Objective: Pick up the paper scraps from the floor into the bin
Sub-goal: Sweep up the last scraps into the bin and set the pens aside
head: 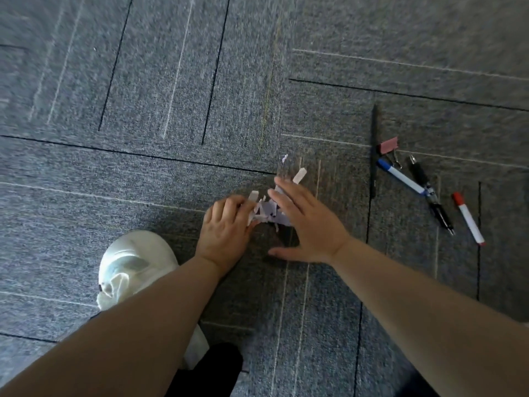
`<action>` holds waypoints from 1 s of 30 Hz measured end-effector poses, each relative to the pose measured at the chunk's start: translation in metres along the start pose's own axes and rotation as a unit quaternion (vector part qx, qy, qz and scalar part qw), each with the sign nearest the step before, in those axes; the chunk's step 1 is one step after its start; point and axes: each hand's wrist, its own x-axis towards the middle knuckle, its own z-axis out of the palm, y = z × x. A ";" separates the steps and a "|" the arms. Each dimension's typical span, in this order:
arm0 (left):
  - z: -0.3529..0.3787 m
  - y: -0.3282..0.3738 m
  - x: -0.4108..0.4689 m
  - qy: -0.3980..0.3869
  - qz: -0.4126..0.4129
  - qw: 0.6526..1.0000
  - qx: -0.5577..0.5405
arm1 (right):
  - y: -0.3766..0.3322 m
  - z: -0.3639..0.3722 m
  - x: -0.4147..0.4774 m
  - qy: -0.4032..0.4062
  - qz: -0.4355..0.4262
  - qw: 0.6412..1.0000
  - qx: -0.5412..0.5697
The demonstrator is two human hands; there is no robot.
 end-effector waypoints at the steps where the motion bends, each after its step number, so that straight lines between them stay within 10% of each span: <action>1: -0.001 -0.001 0.000 -0.003 0.007 1.000 0.002 | 0.003 -0.001 -0.004 0.026 0.020 0.999 -0.001; 5: -0.004 -0.004 0.007 -0.034 0.080 0.995 0.042 | 0.037 -0.018 -0.002 0.063 0.173 0.982 0.050; 13: 0.004 -0.013 0.005 -0.015 0.104 0.992 0.069 | 0.017 -0.021 0.034 -0.097 -0.025 0.992 -0.071; 21: 0.006 -0.008 0.012 0.028 0.118 0.989 0.091 | 0.004 0.016 0.002 0.132 -0.041 0.990 -0.018; 30: -0.022 0.010 0.060 -0.064 0.153 0.985 0.058 | 0.036 -0.006 -0.002 0.051 -0.024 0.998 -0.014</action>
